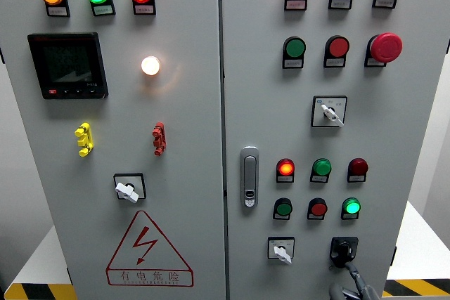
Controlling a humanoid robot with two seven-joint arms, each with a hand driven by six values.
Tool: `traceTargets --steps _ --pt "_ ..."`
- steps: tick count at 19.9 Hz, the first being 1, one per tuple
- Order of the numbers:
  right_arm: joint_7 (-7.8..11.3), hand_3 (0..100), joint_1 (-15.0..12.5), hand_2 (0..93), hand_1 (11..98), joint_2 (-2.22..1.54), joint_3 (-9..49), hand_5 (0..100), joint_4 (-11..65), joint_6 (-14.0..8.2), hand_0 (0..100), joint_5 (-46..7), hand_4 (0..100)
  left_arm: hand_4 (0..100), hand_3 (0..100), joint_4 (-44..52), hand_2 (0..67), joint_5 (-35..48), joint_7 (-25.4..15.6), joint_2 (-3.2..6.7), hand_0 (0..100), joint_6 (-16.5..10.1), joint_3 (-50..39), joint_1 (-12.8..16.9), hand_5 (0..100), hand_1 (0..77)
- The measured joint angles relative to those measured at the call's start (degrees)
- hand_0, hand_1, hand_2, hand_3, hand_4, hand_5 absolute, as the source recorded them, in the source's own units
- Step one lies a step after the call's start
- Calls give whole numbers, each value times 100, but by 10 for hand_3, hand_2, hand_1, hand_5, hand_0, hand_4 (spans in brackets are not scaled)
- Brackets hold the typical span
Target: Trip black knob to open circuit
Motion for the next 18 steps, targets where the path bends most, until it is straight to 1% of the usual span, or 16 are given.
traceTargets --steps 5,8,11,15,18 --pt "-1 886 0 46 464 2 0 987 -9 0 859 0 868 66 213 0 127 0 0 0 0 0 -1 0 17 36" --pt "0 886 6 46 463 26 7 987 -46 1 858 -1 867 66 213 -2 127 0 0 0 0 0 2 0 17 36" --pt "4 885 6 46 460 30 53 986 -64 7 860 -1 864 66 213 -7 127 0 0 0 0 0 6 0 17 36" --pt "20 882 -5 46 459 -11 152 985 -117 0 860 -8 862 66 213 -2 127 0 0 0 0 0 1 0 17 36" --pt "19 880 -10 46 456 -57 258 984 -120 -7 861 -9 862 66 213 0 127 0 0 0 0 0 1 0 17 38"
